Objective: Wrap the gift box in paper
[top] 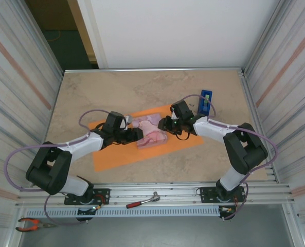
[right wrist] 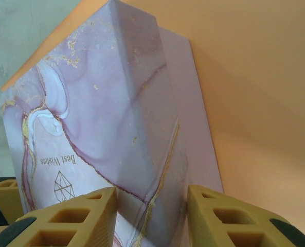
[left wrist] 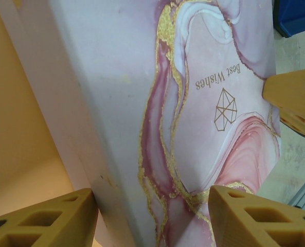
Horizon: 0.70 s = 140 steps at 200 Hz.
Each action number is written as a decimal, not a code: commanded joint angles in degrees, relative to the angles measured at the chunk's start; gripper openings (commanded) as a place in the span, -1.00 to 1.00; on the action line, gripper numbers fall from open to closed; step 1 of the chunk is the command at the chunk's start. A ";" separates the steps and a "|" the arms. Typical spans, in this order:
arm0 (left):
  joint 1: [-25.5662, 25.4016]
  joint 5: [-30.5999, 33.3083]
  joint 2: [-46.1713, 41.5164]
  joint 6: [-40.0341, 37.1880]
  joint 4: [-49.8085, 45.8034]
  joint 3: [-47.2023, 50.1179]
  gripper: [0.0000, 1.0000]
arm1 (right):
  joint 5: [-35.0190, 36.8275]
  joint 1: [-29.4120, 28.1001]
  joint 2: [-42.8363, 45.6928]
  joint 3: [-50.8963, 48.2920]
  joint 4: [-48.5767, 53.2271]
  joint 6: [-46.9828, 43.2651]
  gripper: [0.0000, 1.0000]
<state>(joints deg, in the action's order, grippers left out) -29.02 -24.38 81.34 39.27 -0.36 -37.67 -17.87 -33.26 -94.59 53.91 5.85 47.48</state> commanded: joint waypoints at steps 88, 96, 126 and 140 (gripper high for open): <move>5.73 2.42 -7.44 -2.00 -2.65 1.66 0.51 | 2.44 10.84 14.06 -9.65 8.60 -4.36 0.34; 6.95 3.12 -8.06 -1.48 -3.13 2.17 0.52 | 2.74 12.78 15.54 -11.23 9.61 -4.88 0.35; 11.78 4.47 -7.60 0.08 -2.59 4.62 0.52 | 5.11 18.97 20.81 -15.37 13.63 -6.51 0.35; 13.37 4.58 -6.64 0.58 -1.21 5.69 0.52 | 6.29 21.24 22.97 -16.87 15.03 -7.06 0.35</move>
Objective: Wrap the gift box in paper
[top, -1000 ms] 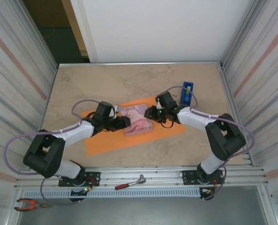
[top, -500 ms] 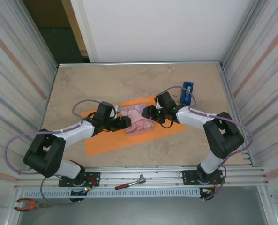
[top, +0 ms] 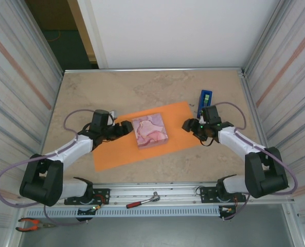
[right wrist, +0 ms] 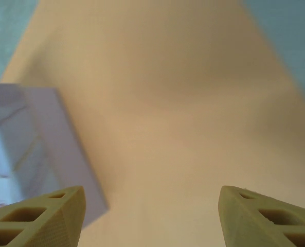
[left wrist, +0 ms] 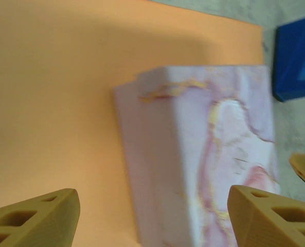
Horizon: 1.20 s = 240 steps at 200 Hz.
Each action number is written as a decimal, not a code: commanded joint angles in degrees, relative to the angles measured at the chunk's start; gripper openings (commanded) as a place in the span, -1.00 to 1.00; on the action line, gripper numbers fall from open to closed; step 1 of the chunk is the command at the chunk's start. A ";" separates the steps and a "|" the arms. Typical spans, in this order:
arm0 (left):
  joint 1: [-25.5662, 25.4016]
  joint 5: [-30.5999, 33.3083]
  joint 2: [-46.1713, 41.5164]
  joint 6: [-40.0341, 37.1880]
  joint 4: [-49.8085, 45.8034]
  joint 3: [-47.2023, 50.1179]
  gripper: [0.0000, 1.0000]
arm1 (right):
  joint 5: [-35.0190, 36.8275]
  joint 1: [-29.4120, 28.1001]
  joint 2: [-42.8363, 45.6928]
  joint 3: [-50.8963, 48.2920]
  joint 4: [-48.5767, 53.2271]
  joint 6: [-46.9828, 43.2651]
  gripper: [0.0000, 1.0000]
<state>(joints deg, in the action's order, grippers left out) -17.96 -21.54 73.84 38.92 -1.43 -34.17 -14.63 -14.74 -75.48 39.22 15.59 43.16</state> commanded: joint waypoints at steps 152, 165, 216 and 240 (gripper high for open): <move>9.91 -1.10 19.66 -6.18 2.46 -6.73 0.49 | -0.43 6.35 5.22 -7.12 3.27 -3.69 0.36; 9.89 -1.99 18.85 -6.52 1.67 -8.38 0.48 | -1.78 5.70 4.99 -7.16 2.15 -3.86 0.33; 7.52 -5.94 8.96 -4.64 1.30 -7.22 0.53 | -3.48 -3.28 2.49 -1.09 -0.50 -2.23 0.35; 4.23 -7.51 6.22 -4.33 2.58 -5.40 0.55 | -4.15 -7.62 -2.64 4.79 -2.14 -1.47 0.39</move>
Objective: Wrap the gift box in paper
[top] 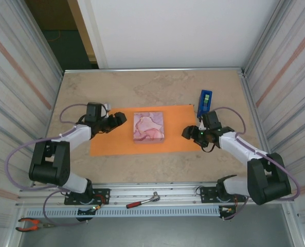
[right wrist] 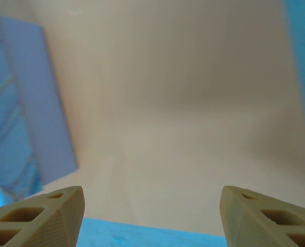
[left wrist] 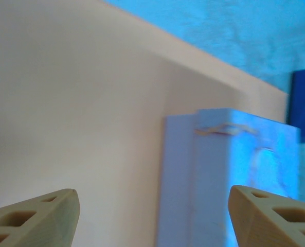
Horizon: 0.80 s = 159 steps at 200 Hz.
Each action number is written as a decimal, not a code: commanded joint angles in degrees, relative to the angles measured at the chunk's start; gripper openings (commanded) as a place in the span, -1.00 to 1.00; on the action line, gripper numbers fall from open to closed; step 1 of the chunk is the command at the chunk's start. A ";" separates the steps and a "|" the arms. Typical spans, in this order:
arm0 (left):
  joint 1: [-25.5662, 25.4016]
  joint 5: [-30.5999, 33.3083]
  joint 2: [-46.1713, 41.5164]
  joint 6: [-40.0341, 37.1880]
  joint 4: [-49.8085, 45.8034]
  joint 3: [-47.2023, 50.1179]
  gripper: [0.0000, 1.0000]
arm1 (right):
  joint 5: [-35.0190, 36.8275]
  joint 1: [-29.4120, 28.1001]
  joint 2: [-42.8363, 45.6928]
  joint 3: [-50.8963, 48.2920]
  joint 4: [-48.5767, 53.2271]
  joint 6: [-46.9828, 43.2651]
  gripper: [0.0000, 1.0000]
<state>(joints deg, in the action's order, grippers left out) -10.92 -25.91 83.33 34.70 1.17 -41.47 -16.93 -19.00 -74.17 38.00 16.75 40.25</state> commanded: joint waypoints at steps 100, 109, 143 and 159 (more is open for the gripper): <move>-7.98 -5.73 -0.02 0.33 4.79 3.52 0.50 | -2.14 -13.32 -22.66 19.88 -10.13 6.53 0.34; -8.07 -5.93 0.55 0.23 4.96 3.35 0.49 | -2.23 -13.42 -23.39 19.91 -10.63 6.85 0.33; -8.83 -6.98 3.29 0.37 6.68 2.60 0.34 | -2.23 -13.75 -25.01 19.46 -11.63 7.35 0.27; -9.53 -7.55 4.93 0.28 7.18 1.67 0.25 | -2.39 -13.66 -25.41 19.60 -11.87 7.40 0.19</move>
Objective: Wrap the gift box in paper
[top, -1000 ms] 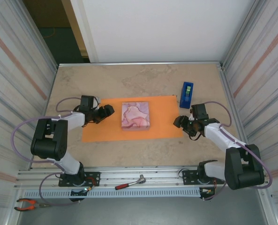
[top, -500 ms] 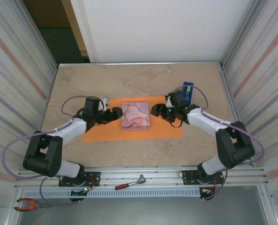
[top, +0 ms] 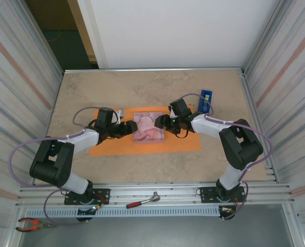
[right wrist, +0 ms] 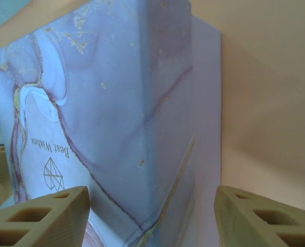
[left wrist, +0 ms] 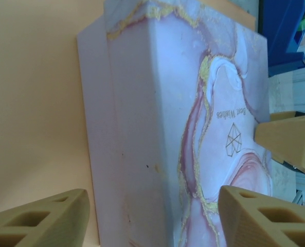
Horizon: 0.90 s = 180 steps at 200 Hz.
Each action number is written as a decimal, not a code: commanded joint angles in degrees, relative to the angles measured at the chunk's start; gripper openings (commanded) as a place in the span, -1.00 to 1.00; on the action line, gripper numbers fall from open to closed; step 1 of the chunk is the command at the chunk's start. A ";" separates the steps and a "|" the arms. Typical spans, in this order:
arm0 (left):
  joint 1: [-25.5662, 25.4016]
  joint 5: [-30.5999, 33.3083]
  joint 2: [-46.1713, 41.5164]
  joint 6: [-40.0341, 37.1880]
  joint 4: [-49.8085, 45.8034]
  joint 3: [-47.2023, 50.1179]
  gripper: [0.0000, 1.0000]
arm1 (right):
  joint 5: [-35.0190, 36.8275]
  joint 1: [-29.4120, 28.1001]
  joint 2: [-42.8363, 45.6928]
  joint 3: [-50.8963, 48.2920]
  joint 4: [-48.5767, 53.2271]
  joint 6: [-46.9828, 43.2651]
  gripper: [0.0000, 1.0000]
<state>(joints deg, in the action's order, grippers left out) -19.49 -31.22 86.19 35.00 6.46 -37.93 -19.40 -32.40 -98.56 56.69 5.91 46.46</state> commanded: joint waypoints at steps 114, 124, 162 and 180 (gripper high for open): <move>-2.14 -2.20 4.73 -2.05 -1.38 -8.09 0.13 | -0.57 -0.28 -2.59 4.59 -0.55 1.11 -0.27; -2.14 -2.26 4.90 -1.97 -1.39 -8.38 0.13 | -0.38 -0.16 -2.68 4.44 -0.47 1.17 -0.26; -2.16 -2.28 5.30 -1.96 -1.71 -9.94 0.13 | -0.42 0.32 -3.16 4.16 -0.64 1.09 -0.26; -2.14 -2.22 5.21 -1.96 -1.79 -10.45 0.13 | -0.49 0.51 -3.52 4.07 -0.81 1.10 -0.26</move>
<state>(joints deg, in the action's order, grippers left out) -20.99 -30.41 91.35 34.28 2.52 -45.23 -18.96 -31.48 -100.18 59.81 4.49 47.57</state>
